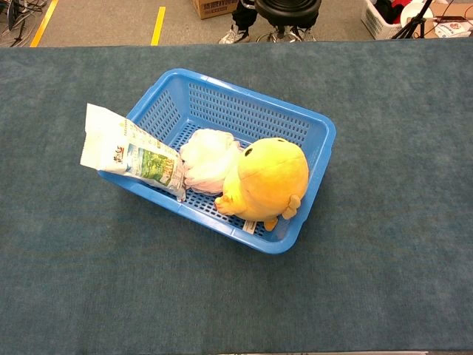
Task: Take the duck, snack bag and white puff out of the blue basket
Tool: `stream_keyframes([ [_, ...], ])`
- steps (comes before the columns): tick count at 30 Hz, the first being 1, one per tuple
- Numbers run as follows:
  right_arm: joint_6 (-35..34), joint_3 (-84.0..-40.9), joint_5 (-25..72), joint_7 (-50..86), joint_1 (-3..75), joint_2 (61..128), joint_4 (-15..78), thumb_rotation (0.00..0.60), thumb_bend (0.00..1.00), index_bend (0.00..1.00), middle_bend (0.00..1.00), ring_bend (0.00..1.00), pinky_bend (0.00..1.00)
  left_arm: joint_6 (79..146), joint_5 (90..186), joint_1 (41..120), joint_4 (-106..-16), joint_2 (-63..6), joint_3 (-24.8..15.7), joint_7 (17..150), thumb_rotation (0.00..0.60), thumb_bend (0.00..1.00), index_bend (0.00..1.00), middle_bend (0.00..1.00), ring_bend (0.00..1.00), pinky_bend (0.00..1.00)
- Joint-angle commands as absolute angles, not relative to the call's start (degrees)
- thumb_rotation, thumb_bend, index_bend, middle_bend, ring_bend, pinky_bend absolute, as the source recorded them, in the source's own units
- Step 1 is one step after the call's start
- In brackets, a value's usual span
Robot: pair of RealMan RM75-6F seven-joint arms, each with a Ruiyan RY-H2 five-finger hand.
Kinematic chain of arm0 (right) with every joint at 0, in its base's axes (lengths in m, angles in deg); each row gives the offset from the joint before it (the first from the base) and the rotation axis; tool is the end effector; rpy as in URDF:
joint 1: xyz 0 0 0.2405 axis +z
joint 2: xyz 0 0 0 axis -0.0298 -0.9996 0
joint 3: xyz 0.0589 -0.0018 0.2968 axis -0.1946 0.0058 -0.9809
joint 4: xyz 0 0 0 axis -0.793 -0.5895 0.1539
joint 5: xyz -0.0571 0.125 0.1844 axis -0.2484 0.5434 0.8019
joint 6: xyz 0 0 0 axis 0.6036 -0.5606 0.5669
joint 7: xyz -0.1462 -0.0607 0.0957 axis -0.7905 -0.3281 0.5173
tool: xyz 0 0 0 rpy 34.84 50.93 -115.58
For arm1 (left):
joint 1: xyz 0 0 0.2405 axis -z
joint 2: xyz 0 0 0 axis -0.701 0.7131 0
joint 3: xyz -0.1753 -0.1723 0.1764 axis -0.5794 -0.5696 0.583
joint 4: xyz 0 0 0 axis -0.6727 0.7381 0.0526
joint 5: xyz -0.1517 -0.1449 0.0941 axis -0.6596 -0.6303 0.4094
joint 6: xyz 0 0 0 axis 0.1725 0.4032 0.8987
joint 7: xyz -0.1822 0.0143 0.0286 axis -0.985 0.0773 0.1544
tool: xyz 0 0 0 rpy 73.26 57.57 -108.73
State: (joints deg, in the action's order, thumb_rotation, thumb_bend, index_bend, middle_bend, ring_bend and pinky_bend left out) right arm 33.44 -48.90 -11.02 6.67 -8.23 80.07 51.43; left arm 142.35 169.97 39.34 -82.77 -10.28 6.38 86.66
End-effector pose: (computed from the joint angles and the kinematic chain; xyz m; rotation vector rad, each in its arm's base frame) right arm -0.3474 -0.1115 0.1374 1.3434 -0.8606 0.8527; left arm -0.3597 0.1422 0.1564 -1.3601 -0.9097 -0.8662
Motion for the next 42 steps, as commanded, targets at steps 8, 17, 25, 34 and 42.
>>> stream_keyframes([
  [8,31.79,-49.35,-11.08,7.41,-7.03,80.52,50.96,0.6,0.06,0.3,0.26,0.17,0.29,143.08,169.73,38.68,-83.14,-10.04,6.46,86.93,0.6,0.31,0.4,0.29,0.23,0.39],
  [17,31.19,-49.3,-12.81,9.29,-5.77,79.54,52.7,0.6,0.06,0.3,0.26,0.17,0.29,143.34,170.5,38.37,-83.56,-9.86,6.94,87.57,0.6,0.31,0.4,0.29,0.23,0.39],
  [25,27.26,-49.17,-19.48,8.72,-0.86,75.98,59.23,0.6,0.0,0.28,0.24,0.17,0.29,143.46,170.71,38.24,-83.38,-9.84,7.01,87.15,0.6,0.31,0.4,0.29,0.23,0.39],
  [34,19.78,-50.54,-21.59,3.09,4.67,73.65,65.93,0.6,0.0,0.17,0.18,0.13,0.29,143.65,170.32,37.83,-82.64,-9.86,7.11,85.87,0.6,0.31,0.4,0.29,0.23,0.39],
  [42,15.76,-51.99,-21.71,0.94,8.34,74.75,68.44,0.6,0.0,0.16,0.21,0.14,0.3,143.99,170.05,37.45,-81.62,-9.99,7.11,84.3,0.6,0.31,0.4,0.29,0.23,0.39],
])
